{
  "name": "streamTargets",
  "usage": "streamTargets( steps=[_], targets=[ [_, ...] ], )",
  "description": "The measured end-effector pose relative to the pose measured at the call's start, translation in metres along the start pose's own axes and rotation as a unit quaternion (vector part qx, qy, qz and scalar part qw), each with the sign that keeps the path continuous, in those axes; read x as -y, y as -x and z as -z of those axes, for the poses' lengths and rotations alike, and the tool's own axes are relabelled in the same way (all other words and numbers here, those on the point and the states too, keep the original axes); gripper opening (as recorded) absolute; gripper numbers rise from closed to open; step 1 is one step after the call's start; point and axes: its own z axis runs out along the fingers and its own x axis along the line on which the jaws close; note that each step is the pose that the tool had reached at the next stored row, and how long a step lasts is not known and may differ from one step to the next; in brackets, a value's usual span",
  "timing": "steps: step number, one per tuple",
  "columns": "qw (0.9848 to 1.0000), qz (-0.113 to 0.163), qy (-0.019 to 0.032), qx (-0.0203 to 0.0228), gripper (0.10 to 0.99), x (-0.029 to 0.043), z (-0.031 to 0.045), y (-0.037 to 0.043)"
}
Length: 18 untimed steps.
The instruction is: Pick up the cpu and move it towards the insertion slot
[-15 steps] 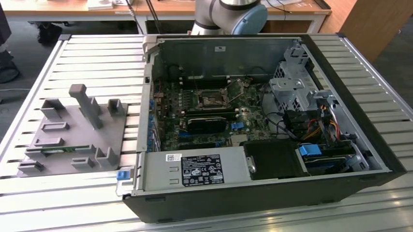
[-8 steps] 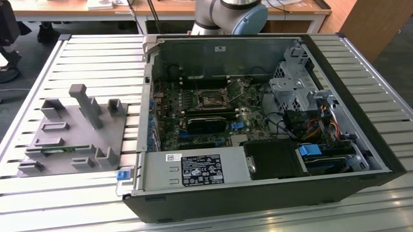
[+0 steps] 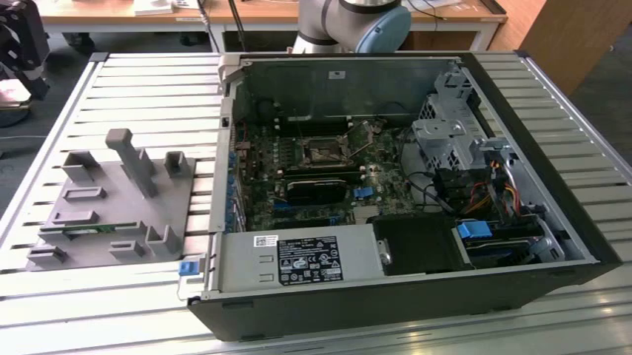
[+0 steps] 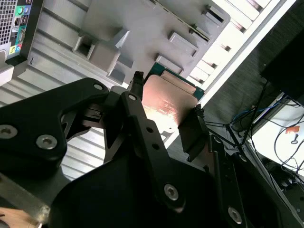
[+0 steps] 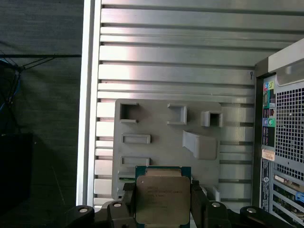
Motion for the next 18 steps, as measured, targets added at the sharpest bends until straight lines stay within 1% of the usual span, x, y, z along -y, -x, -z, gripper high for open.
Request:
streamTargets(
  steps=[3,10,18],
  targets=[
    [1.0,0.0,0.0,0.0,0.545,0.0001,0.0,0.0056],
    [1.0,0.0,0.0,0.0,0.545,0.0002,0.0,0.0149],
    [1.0,0.0,0.0,-0.0001,0.545,0.0005,0.0,0.0277]
  ],
)
